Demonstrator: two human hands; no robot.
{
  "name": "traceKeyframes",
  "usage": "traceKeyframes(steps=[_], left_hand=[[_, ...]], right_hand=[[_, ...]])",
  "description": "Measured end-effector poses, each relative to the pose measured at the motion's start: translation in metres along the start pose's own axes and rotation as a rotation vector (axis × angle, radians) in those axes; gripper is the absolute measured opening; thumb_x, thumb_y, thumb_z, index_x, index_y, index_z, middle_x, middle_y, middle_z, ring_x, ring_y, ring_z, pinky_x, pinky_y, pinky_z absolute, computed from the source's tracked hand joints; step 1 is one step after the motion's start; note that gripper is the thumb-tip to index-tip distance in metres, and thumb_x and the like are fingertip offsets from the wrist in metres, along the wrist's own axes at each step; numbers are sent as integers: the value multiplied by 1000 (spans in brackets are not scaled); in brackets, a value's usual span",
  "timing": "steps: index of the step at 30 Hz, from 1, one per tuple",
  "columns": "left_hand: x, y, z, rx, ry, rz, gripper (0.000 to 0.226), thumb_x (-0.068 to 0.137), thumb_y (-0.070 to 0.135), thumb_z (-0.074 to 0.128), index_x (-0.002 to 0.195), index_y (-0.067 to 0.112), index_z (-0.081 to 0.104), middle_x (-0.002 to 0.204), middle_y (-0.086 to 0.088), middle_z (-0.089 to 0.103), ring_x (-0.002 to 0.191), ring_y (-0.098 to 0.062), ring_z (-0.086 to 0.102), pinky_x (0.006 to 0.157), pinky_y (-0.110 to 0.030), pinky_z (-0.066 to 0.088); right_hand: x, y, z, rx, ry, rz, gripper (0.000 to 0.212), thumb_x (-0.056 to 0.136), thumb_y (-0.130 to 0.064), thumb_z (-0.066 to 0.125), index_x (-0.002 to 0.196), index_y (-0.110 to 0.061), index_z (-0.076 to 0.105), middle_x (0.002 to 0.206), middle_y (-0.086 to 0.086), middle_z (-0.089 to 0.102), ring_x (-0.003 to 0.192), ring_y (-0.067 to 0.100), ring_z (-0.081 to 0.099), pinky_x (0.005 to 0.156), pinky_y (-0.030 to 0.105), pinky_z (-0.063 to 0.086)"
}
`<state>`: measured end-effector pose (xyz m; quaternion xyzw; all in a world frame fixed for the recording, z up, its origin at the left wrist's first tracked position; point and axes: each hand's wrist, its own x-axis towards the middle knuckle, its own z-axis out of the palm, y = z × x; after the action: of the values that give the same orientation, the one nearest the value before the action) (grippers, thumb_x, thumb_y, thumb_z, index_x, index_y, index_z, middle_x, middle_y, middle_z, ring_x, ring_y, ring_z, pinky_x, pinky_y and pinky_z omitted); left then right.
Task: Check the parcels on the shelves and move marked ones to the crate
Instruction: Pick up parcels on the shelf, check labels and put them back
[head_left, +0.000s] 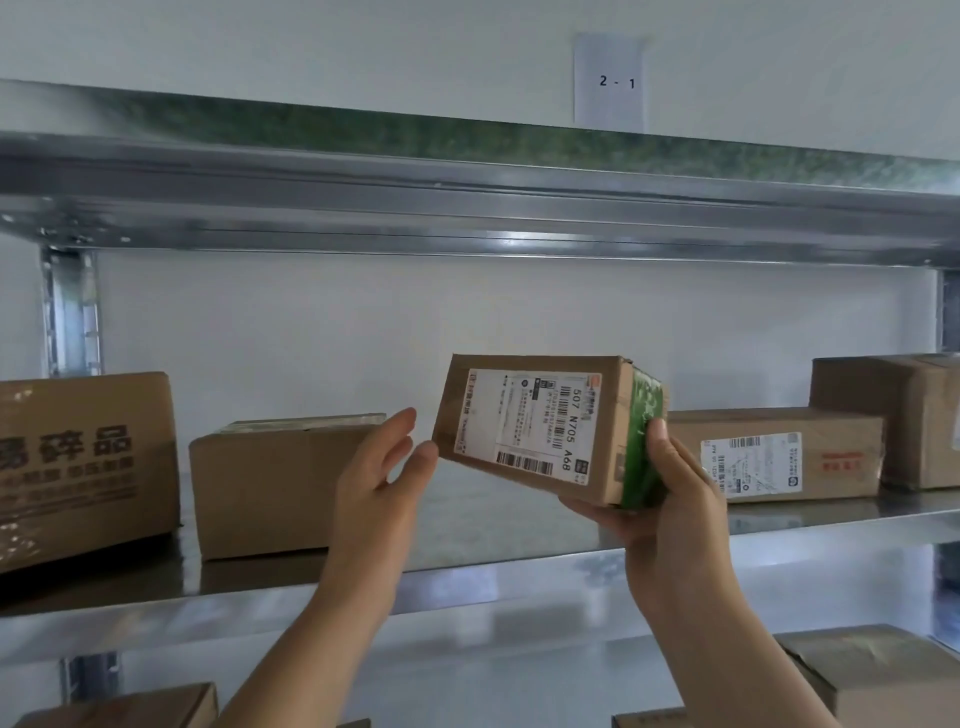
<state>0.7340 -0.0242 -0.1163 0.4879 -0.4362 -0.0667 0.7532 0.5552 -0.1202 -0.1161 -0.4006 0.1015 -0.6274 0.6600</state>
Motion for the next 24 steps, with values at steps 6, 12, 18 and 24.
traceKeyframes(steps=[6, 12, 18, 24], left_hand=[[5, 7, -7, 3, -26, -48, 72, 73, 62, 77, 134, 28, 58, 125, 16, 66, 122, -2, 58, 111, -40, 43], [-2, 13, -4, -38, -143, -120, 39, 85, 43, 69, 123, 44, 63, 108, 22, 73, 95, 7, 68, 99, -42, 49], [-4, -5, -7, -49, -43, 14, 42, 94, 21, 66, 132, 38, 59, 116, 18, 72, 107, 1, 67, 90, -19, 53], [5, -35, 4, 95, -43, 28, 51, 92, 16, 69, 130, 46, 51, 123, 20, 67, 116, 2, 62, 96, -24, 48]], right_hand=[[10, 0, -6, 49, -82, 112, 34, 102, -36, 50, 115, -15, 72, 118, 16, 74, 108, 40, 71, 72, 55, 61], [16, 10, -4, -55, -105, 231, 34, 105, -37, 48, 106, -20, 78, 113, 14, 76, 102, 37, 73, 63, 49, 63], [23, 21, -3, -443, 74, 22, 11, 100, -12, 59, 105, -15, 69, 107, 19, 74, 99, 35, 72, 77, 46, 58], [29, 30, 2, -482, -2, -46, 26, 104, -31, 54, 104, -14, 74, 95, 2, 76, 96, 22, 68, 94, 44, 53]])
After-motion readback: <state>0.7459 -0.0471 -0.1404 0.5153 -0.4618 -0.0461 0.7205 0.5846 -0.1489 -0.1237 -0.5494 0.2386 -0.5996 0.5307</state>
